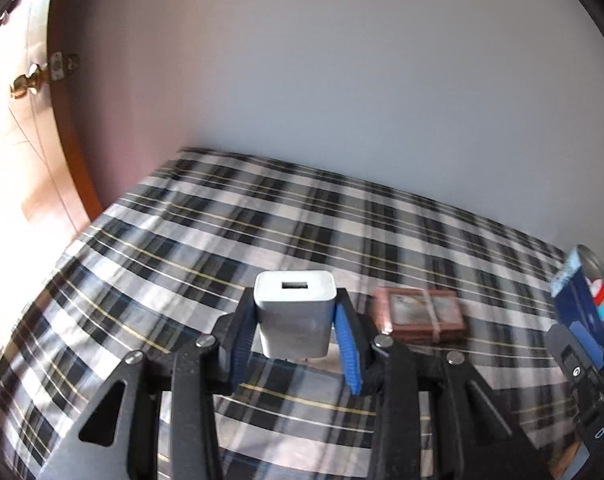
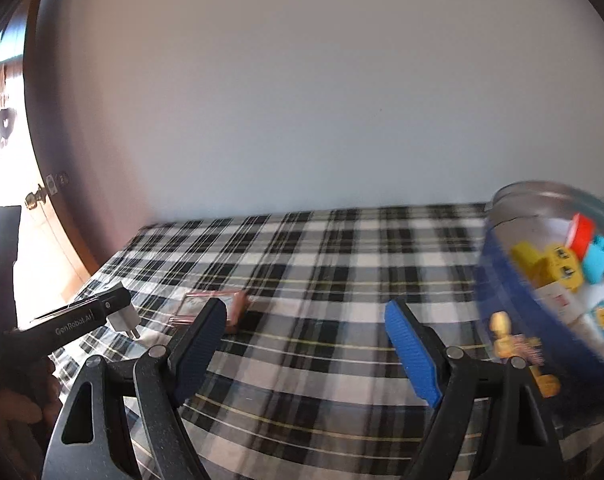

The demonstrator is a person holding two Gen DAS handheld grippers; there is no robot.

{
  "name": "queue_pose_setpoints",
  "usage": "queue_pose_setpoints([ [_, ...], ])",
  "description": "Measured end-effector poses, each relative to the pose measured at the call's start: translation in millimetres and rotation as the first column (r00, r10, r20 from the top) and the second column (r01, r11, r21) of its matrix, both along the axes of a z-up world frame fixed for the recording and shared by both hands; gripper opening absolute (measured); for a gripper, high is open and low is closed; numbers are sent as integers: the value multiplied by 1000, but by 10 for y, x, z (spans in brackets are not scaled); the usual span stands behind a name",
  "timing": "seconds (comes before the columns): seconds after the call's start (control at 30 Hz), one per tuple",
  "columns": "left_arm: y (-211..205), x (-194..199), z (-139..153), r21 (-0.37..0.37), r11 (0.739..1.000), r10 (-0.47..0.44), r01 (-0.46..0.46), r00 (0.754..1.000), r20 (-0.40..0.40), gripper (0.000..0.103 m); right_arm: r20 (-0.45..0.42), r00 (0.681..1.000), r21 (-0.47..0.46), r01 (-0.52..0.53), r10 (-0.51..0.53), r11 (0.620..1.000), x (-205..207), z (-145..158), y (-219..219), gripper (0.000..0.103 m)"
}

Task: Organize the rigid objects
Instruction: 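Grasp the white plug with the left tool while the right tool grasps the pink picture frame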

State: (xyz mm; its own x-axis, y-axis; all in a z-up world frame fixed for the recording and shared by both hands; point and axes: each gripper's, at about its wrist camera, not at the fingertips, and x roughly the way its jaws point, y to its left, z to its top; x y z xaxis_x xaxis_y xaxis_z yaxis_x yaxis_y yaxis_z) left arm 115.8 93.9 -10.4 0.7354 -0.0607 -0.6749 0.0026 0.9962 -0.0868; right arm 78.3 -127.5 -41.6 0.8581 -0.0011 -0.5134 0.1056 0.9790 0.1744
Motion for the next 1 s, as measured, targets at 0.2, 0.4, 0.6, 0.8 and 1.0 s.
queue_pose_setpoints([
  [0.2, 109, 45, -36, 17, 1000, 7, -6, 1000, -13, 37, -71, 996, 29, -44, 46, 999, 217, -93, 228, 83],
  [0.4, 145, 92, -65, 37, 999, 1, -1, 1000, -15, 37, -89, 994, 25, -54, 56, 998, 288, -119, 331, 83],
  [0.6, 196, 376, -263, 20, 1000, -7, 9, 995, -97, 37, -90, 995, 52, -34, 38, 998, 297, -131, 292, 83],
  [0.8, 258, 429, -352, -18, 997, -75, 73, 986, -152, 38, -79, 996, 44, -36, 39, 998, 272, -107, 307, 83],
  [1.0, 257, 418, -368, -40, 993, -114, 109, 982, -153, 50, -90, 994, 19, -58, 59, 998, 309, -117, 377, 83],
])
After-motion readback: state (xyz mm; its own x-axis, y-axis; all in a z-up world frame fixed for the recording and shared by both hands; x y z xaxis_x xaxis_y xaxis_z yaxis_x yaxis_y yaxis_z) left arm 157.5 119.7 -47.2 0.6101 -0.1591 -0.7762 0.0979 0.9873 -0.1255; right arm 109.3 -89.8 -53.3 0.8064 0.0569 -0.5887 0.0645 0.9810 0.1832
